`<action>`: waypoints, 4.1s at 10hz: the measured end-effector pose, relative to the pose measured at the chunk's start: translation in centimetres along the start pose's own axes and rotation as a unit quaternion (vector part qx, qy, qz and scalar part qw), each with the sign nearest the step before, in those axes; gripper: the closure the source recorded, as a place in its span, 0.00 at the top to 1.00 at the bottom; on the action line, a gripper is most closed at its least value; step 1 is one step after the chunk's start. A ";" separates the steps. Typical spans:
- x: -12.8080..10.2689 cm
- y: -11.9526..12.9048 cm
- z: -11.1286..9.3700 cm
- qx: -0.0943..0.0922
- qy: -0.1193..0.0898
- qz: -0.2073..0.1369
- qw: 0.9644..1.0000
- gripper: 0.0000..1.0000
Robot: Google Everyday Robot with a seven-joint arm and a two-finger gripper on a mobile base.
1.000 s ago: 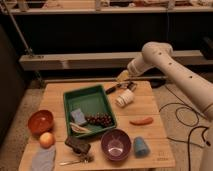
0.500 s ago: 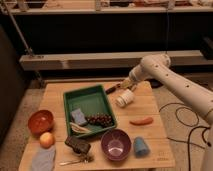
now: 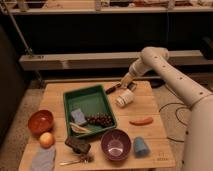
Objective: Place brush in purple bowl
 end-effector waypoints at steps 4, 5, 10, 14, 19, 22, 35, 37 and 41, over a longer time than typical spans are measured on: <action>1.8 0.8 2.2 0.018 -0.014 -0.037 0.999 0.68; 1.7 0.6 2.3 0.012 -0.017 -0.040 0.999 0.75; 1.5 -0.8 4.8 0.001 -0.011 -0.052 0.999 0.80; 1.1 -1.9 7.8 -0.005 -0.002 -0.075 0.997 0.80; -0.9 -1.2 11.5 -0.023 -0.015 -0.069 0.997 0.80; -2.1 -0.3 13.2 -0.023 -0.023 -0.060 0.998 0.80; -4.0 -0.2 15.7 0.035 -0.031 -0.073 0.996 0.05; -3.7 0.0 14.8 0.040 -0.020 -0.072 0.996 0.00; -4.2 1.1 13.2 0.033 -0.021 -0.069 0.997 0.00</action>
